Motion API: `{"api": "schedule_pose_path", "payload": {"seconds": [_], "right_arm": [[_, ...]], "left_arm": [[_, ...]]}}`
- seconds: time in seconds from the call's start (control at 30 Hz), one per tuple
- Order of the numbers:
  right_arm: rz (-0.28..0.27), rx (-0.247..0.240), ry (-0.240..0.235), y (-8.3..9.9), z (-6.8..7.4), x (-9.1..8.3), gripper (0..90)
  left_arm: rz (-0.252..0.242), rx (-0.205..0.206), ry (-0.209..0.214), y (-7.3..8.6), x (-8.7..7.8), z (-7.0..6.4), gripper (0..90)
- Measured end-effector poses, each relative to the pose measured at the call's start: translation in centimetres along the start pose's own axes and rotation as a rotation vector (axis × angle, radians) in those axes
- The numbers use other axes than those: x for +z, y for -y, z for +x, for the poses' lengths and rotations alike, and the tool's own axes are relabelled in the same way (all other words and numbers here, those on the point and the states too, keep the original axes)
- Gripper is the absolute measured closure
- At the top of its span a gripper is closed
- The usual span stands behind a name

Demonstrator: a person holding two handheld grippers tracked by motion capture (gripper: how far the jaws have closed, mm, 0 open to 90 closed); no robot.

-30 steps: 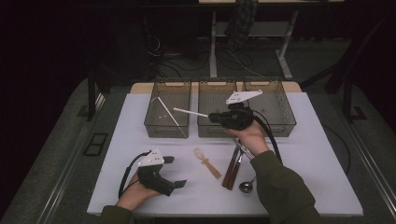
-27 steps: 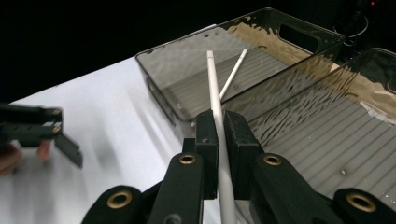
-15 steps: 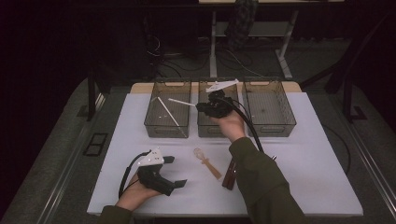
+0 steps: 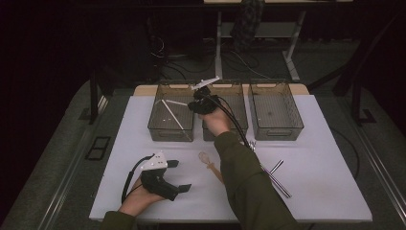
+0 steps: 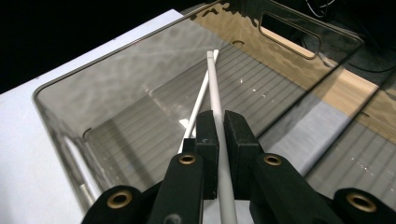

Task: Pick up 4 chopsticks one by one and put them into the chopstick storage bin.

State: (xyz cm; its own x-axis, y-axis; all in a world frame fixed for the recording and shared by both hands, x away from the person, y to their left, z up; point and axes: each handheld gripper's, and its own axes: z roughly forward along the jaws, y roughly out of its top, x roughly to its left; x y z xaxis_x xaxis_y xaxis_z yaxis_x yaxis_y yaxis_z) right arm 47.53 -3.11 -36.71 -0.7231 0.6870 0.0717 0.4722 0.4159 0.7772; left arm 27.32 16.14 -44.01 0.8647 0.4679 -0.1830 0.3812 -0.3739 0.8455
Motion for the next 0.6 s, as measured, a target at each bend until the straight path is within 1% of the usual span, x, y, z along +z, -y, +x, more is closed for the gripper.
{"api": "schedule_pose_path", "payload": {"seconds": [0.17,0.33,0.47,0.6], "right_arm": [[0.026,0.006,0.006,-0.9,0.6,1.6,84.9],[0.061,0.013,0.018,-1.4,1.1,3.2,84.8],[0.058,0.025,0.027,-1.5,1.3,3.9,84.9],[0.060,0.013,0.045,-1.5,1.7,4.3,84.8]], "left_arm": [[0.000,0.002,0.003,0.0,0.0,0.0,0.0],[-0.003,-0.002,0.004,0.0,0.0,0.0,0.0],[-0.001,0.000,0.007,0.0,0.1,0.0,0.0],[0.000,0.003,0.008,0.0,0.1,0.0,0.0]]}}
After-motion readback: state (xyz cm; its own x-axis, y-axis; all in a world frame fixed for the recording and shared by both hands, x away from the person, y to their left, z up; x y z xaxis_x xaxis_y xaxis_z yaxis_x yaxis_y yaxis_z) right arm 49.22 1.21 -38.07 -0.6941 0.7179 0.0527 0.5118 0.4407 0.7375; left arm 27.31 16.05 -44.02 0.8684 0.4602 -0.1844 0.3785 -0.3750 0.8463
